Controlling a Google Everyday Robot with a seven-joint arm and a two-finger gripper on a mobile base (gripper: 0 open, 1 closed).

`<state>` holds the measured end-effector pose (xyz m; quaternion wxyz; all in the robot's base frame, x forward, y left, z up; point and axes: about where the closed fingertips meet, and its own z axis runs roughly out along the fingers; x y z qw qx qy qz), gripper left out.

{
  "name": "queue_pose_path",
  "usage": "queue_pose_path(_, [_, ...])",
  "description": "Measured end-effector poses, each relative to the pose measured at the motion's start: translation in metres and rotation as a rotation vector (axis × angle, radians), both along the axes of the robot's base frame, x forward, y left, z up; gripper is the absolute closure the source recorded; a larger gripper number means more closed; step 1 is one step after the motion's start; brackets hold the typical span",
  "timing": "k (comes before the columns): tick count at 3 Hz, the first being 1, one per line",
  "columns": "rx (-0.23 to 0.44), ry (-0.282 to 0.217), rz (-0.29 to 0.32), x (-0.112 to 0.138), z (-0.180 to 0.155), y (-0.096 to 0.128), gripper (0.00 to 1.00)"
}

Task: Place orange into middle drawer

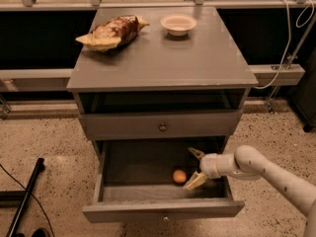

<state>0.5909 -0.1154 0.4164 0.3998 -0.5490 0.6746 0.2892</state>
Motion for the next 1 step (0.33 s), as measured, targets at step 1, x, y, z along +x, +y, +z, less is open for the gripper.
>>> queue_pose_path(1, [0.004,0.002,-0.004,-0.0022,0.0006,-0.0044,0.0])
